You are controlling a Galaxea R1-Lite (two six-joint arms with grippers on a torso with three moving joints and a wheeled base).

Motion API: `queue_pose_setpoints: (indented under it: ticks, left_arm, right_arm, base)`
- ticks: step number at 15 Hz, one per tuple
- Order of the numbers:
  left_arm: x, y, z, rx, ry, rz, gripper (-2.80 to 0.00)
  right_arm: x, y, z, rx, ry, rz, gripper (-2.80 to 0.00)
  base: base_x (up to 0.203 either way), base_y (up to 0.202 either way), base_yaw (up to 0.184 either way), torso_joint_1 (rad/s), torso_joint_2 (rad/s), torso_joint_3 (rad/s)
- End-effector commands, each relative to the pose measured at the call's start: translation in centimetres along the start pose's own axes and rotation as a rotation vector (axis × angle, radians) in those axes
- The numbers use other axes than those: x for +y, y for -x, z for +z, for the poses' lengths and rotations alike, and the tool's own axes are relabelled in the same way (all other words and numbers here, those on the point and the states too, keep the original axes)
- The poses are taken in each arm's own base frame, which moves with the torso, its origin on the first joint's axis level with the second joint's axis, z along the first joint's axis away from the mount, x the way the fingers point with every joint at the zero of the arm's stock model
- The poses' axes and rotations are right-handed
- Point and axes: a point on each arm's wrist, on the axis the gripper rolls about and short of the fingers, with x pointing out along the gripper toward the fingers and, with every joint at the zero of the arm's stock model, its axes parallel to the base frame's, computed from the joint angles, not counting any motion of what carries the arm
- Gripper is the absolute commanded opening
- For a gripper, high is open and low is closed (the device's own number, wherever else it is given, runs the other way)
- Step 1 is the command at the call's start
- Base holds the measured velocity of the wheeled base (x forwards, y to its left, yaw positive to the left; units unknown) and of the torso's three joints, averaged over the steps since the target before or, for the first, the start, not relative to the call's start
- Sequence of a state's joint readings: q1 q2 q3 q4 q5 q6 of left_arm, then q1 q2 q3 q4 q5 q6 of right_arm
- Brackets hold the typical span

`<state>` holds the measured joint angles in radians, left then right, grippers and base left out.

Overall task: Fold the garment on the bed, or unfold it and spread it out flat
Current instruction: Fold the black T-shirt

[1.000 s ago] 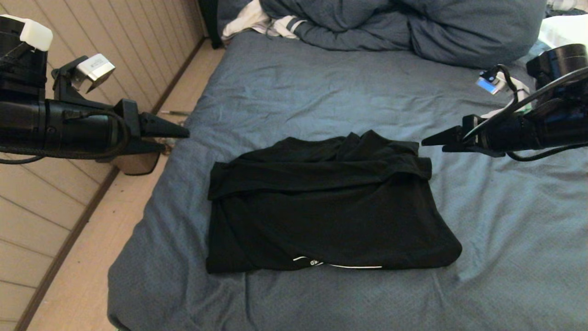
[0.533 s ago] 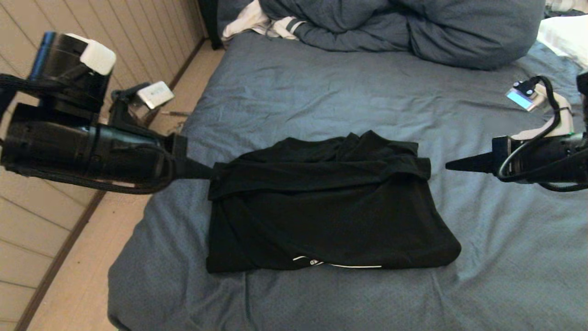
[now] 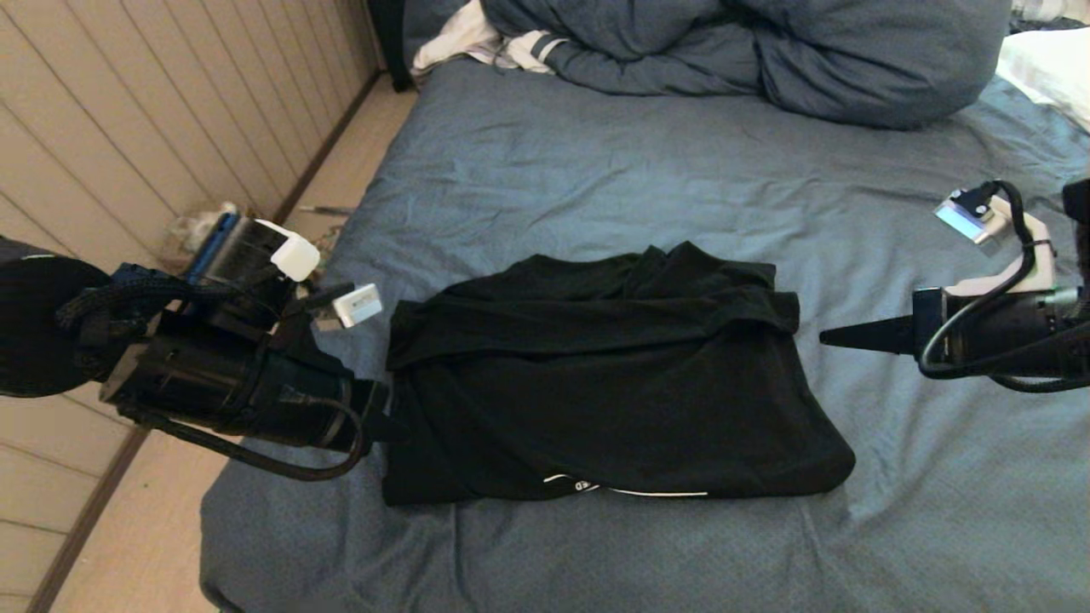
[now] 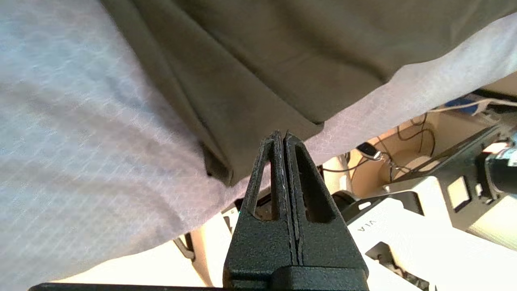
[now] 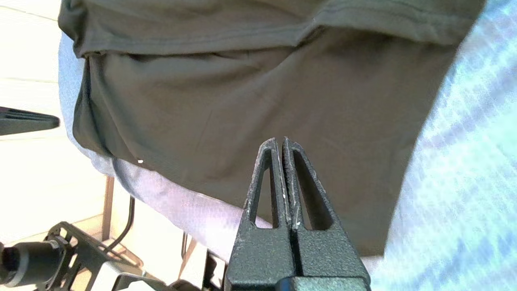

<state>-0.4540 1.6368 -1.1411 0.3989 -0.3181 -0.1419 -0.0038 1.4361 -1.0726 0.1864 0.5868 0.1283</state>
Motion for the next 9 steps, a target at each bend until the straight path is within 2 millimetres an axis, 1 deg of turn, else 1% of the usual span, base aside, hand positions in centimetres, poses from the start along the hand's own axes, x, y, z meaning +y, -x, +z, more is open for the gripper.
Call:
queue_pose_setpoints:
  ticks: [1,6,7,9]
  left_arm:
    - [0.6,-2.0,0.6,0.020,0.008,0.001,-2.80]
    - [2.2,-6.8,2.5,-0.004,0.015,0.004,-2.80]
    - [3.1,-7.2,3.1,-0.021,0.034,0.016,-2.80]
    - [4.3,-6.4,4.6,-0.083,0.052,0.035,-2.80]
  right_arm:
    - [-0.6,-0.9,-0.6,0.023,-0.015,0.003,-2.80]
    - [-0.7,-0.8,-1.2,0.036,-0.025,0.015,-2.80]
    - [-0.7,-0.8,-1.3,0.041,-0.028,0.018,-2.80]
    - [-0.8,-1.0,-1.7,0.056,-0.035,0.021,-2.80]
  base:
    - [0.000,0.000,0.000,0.000,0.00,0.000]
    - [0.000,0.000,0.000,0.000,0.00,0.000]
    - [0.000,0.000,0.000,0.000,0.00,0.000]
    - [0.000,0.000,0.000,0.000,0.00,0.000]
